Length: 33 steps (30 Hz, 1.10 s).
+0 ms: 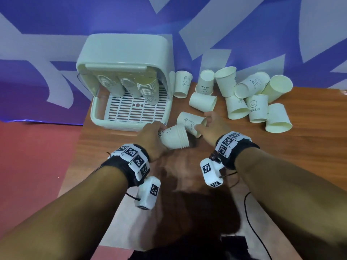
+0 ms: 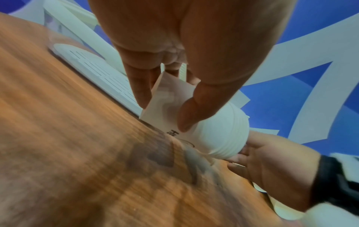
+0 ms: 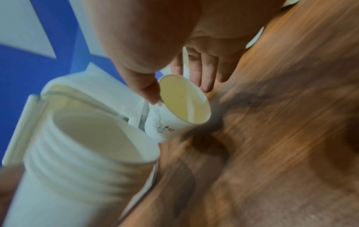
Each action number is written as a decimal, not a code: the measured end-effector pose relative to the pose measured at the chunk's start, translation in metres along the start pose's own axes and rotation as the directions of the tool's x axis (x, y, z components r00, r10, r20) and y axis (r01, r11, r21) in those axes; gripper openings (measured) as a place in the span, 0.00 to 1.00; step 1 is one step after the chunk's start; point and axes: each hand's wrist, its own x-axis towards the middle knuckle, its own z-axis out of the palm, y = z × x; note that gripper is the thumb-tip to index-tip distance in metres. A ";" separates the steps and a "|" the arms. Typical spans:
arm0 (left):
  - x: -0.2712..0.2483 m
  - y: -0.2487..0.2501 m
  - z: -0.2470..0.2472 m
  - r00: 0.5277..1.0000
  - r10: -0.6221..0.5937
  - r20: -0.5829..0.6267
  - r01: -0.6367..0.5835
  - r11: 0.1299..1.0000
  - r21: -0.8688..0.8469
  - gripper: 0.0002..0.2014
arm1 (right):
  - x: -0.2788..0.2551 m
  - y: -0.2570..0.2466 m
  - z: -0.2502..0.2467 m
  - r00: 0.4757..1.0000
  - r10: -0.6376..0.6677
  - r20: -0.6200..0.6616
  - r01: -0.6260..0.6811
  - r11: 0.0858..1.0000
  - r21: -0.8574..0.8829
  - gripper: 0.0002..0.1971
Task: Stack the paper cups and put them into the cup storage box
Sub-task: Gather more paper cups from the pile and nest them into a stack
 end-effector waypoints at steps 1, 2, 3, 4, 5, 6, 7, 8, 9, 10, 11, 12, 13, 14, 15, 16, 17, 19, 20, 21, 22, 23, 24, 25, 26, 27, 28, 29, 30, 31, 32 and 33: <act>0.001 0.002 0.001 1.000 -0.002 0.002 0.002 1.000 0.000 0.32 | -0.002 0.004 -0.009 0.999 0.020 -0.035 -0.018 0.998 0.056 0.28; 0.002 0.006 0.002 1.000 0.004 0.011 -0.004 1.000 0.000 0.31 | -0.005 0.007 -0.021 0.997 0.038 -0.065 -0.030 0.993 0.116 0.25; 0.003 0.006 0.002 1.000 0.002 0.012 -0.002 1.000 -0.007 0.30 | -0.005 0.010 -0.027 0.996 0.047 -0.069 -0.034 0.984 0.173 0.21; 0.005 0.010 0.002 1.000 0.009 0.014 -0.008 1.000 -0.016 0.30 | -0.007 0.013 -0.036 0.997 0.050 -0.067 -0.035 0.976 0.217 0.17; 0.006 0.015 0.003 1.000 0.026 0.018 -0.025 0.999 -0.024 0.29 | -0.008 0.016 -0.043 0.997 0.048 -0.060 -0.032 0.968 0.248 0.15; 0.009 0.020 0.004 0.999 0.039 0.027 -0.039 0.999 -0.032 0.30 | -0.010 0.016 -0.050 0.998 0.045 -0.050 -0.030 0.963 0.269 0.13; 0.011 0.025 0.005 0.998 0.050 0.039 -0.048 0.998 -0.039 0.30 | -0.012 0.015 -0.055 0.998 0.043 -0.036 -0.031 0.958 0.284 0.13; 0.014 0.030 0.005 0.997 0.058 0.044 -0.056 0.997 -0.044 0.30 | -0.012 0.015 -0.058 0.999 0.039 -0.018 -0.032 0.953 0.302 0.15; 0.018 0.033 0.006 0.997 0.060 0.043 -0.058 0.997 -0.047 0.30 | -0.010 0.016 -0.059 0.999 0.032 0.001 -0.031 0.948 0.317 0.18; 0.021 0.037 0.007 0.997 0.062 0.042 -0.060 0.997 -0.057 0.29 | -0.008 0.017 -0.060 1.000 0.015 0.020 -0.021 0.947 0.320 0.20; 0.023 0.040 0.008 0.996 0.067 0.050 -0.064 0.995 -0.076 0.28 | -0.004 0.018 -0.059 0.999 -0.004 0.044 -0.010 0.950 0.312 0.21; 0.025 0.043 0.010 0.995 0.081 0.063 -0.074 0.992 -0.102 0.27 | -0.004 0.016 -0.058 0.997 -0.021 0.078 -0.003 0.955 0.296 0.20; 0.028 0.047 0.012 0.992 0.103 0.076 -0.093 0.987 -0.132 0.25 | -0.005 0.013 -0.057 0.992 -0.036 0.119 0.002 0.962 0.275 0.21; 0.031 0.050 0.014 0.989 0.123 0.087 -0.109 0.982 -0.153 0.24 | -0.005 0.010 -0.057 0.984 -0.056 0.168 0.015 0.971 0.237 0.22; 0.034 0.052 0.015 0.987 0.135 0.090 -0.120 0.980 -0.159 0.23 | -0.004 0.007 -0.056 0.973 -0.080 0.216 0.040 0.982 0.185 0.24; 0.038 0.053 0.017 0.987 0.133 0.087 -0.118 0.981 -0.154 0.22 | -0.002 0.003 -0.056 0.963 -0.099 0.249 0.070 0.990 0.125 0.25; 0.043 0.053 0.018 0.989 0.121 0.085 -0.108 0.983 -0.148 0.22 | 0.002 -0.001 -0.057 0.960 -0.114 0.255 0.098 0.992 0.074 0.25; 0.052 0.048 0.021 0.993 0.078 0.088 -0.066 0.989 -0.136 0.24 | 0.016 -0.010 -0.058 0.976 -0.145 0.162 0.143 0.989 0.025 0.24; 0.057 0.045 0.023 0.993 0.054 0.100 -0.041 0.991 -0.128 0.25 | 0.026 -0.013 -0.058 0.985 -0.160 0.070 0.161 0.987 -0.008 0.24; 0.061 0.042 0.025 0.993 0.030 0.117 -0.016 0.992 -0.122 0.26 | 0.038 -0.015 -0.057 0.985 -0.173 -0.026 0.171 0.983 -0.065 0.23; 0.064 0.040 0.028 0.991 0.010 0.135 0.006 0.993 -0.120 0.26 | 0.049 -0.018 -0.056 0.979 -0.186 -0.083 0.173 0.975 -0.141 0.24; 0.066 0.039 0.031 0.989 0.000 0.151 0.017 0.993 -0.115 0.26 | 0.060 -0.020 -0.054 0.975 -0.202 -0.093 0.178 0.960 -0.218 0.25; 0.068 0.038 0.034 0.987 -0.006 0.159 0.022 0.994 -0.103 0.26 | 0.068 -0.020 -0.051 0.971 -0.228 -0.066 0.199 0.932 -0.302 0.28; 0.069 0.038 0.037 0.986 -0.011 0.164 0.025 0.996 -0.086 0.27 | 0.075 -0.021 -0.047 0.969 -0.248 -0.019 0.224 0.900 -0.373 0.30; 0.069 0.037 0.039 0.985 -0.019 0.169 0.031 0.997 -0.070 0.28 | 0.080 -0.021 -0.043 0.967 -0.253 0.020 0.238 0.874 -0.424 0.31; 0.070 0.036 0.042 0.985 -0.027 0.173 0.037 0.998 -0.055 0.30 | 0.084 -0.019 -0.040 0.968 -0.246 0.038 0.236 0.859 -0.455 0.32; 0.070 0.035 0.043 0.984 -0.036 0.176 0.044 0.998 -0.040 0.32 | 0.086 -0.018 -0.038 0.971 -0.238 0.035 0.226 0.855 -0.466 0.33; 0.069 0.034 0.044 0.983 -0.043 0.180 0.049 0.998 -0.026 0.34 | 0.087 -0.016 -0.036 0.972 -0.235 0.021 0.218 0.861 -0.460 0.33; 0.069 0.034 0.045 0.982 -0.045 0.186 0.048 0.999 -0.015 0.35 | 0.086 -0.015 -0.036 0.970 -0.243 0.007 0.219 0.864 -0.454 0.32; 0.067 0.034 0.044 0.980 -0.042 0.193 0.045 0.999 -0.010 0.35 | 0.085 -0.013 -0.036 0.968 -0.253 0.000 0.225 0.861 -0.456 0.32; 0.065 0.035 0.044 0.979 -0.040 0.199 0.043 0.999 -0.009 0.34 | 0.082 -0.011 -0.037 0.966 -0.259 -0.003 0.228 0.856 -0.464 0.31; 0.063 0.036 0.043 0.979 -0.033 0.201 0.037 0.999 -0.015 0.33 | 0.078 -0.008 -0.038 0.966 -0.260 -0.007 0.226 0.852 -0.472 0.30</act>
